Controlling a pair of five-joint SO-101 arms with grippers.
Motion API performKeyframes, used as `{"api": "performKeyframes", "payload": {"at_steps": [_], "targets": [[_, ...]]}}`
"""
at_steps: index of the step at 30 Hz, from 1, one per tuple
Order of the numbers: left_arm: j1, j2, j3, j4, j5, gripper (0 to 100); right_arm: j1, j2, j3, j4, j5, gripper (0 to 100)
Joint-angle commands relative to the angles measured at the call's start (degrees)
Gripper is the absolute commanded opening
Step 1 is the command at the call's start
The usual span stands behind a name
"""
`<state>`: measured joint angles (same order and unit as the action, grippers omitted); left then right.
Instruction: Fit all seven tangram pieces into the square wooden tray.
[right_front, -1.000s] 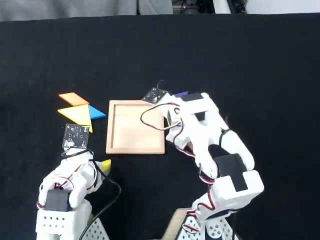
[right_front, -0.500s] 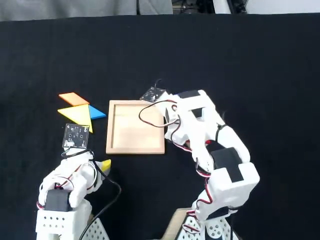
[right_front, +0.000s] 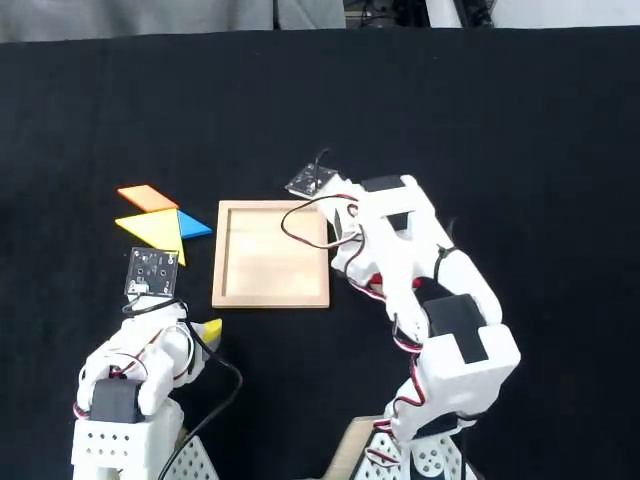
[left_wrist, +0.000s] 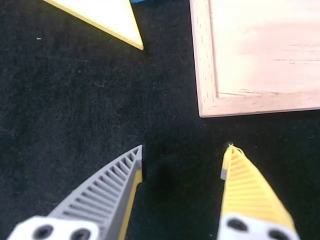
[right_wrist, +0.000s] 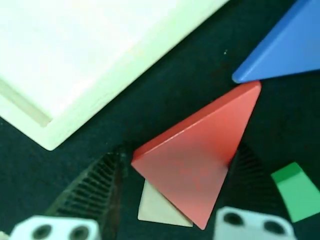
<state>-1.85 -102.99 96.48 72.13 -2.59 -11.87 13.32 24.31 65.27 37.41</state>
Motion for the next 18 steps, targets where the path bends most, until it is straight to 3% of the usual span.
{"api": "performKeyframes", "payload": {"at_steps": [1,8,13,15,18], "targets": [[-0.48,-0.35,0.92,0.09,0.44,26,0.00,-1.89,-4.35,4.92,-1.85,22.7],[-0.48,-0.35,0.92,0.09,0.44,26,-2.20,-11.12,-12.00,13.98,-2.46,22.6],[-0.57,-0.35,0.92,0.09,0.26,26,-7.38,-11.82,-12.26,15.91,2.81,22.6],[-0.57,-0.35,0.92,0.09,0.26,26,-10.73,-12.09,-12.53,15.74,0.35,22.6],[-0.57,-0.35,0.92,0.09,0.26,26,-15.65,-11.91,-14.02,13.63,-9.05,22.6]]}}
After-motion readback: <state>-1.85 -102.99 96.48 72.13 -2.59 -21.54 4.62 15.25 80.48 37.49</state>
